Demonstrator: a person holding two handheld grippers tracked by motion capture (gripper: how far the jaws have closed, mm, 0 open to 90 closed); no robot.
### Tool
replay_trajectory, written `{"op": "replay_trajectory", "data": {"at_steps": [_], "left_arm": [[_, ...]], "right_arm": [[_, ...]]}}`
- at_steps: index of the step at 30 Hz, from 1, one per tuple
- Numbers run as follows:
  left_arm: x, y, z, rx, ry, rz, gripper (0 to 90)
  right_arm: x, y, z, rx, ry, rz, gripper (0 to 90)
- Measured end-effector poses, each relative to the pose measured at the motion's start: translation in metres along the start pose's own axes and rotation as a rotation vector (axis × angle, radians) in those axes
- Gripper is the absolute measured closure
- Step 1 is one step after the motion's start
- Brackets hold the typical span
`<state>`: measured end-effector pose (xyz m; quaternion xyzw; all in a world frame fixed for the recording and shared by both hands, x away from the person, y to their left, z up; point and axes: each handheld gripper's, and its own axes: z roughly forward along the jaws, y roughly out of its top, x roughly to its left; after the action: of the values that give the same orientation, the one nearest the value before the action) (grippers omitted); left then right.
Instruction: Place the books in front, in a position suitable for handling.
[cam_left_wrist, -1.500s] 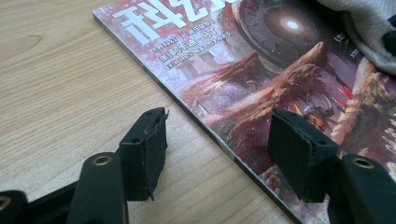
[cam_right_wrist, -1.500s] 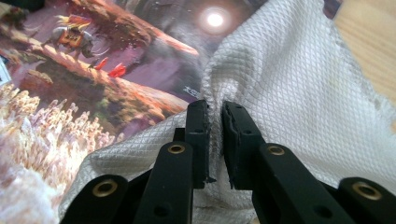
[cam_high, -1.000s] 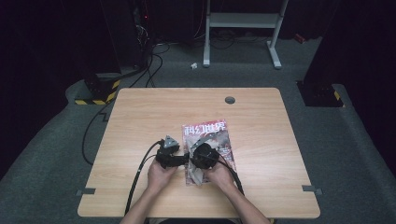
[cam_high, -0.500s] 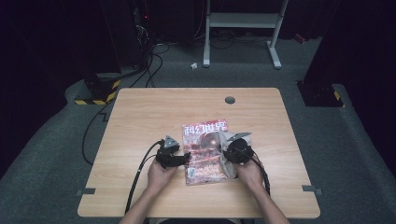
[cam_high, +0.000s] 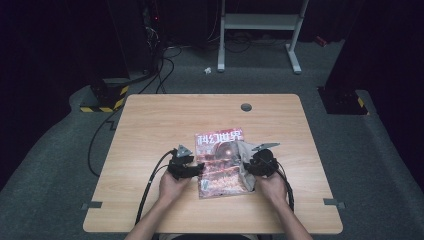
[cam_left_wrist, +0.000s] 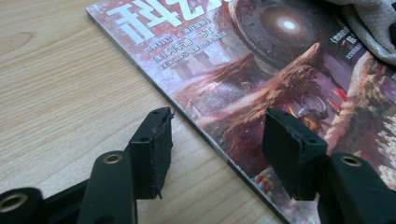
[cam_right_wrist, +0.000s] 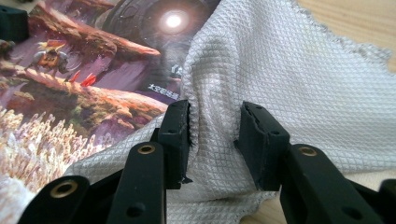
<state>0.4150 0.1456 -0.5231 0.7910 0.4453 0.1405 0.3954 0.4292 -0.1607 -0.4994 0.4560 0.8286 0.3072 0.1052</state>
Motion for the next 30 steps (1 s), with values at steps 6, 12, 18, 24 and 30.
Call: {"op": "replay_trajectory", "data": {"at_steps": [6, 12, 18, 24, 30], "left_arm": [[-0.006, 0.003, 0.002, 0.009, -0.017, 0.005, 49.0], [-0.011, 0.002, -0.001, 0.035, -0.014, 0.004, 50.9], [-0.027, -0.009, -0.012, 0.04, -0.033, 0.017, 51.8], [-0.027, -0.009, -0.013, 0.049, -0.057, 0.033, 50.8], [-0.012, 0.003, -0.004, 0.055, -0.006, 0.009, 47.4]], "right_arm": [[-0.001, 0.0, 0.0, 0.002, 0.022, -0.002, 70.3], [0.002, -0.003, -0.003, 0.009, 0.006, -0.031, 75.3], [0.015, -0.013, -0.013, 0.029, -0.009, -0.08, 80.7], [0.022, -0.012, -0.016, 0.058, -0.021, -0.135, 81.5], [0.026, 0.009, -0.002, 0.084, -0.064, -0.165, 81.2]]}}
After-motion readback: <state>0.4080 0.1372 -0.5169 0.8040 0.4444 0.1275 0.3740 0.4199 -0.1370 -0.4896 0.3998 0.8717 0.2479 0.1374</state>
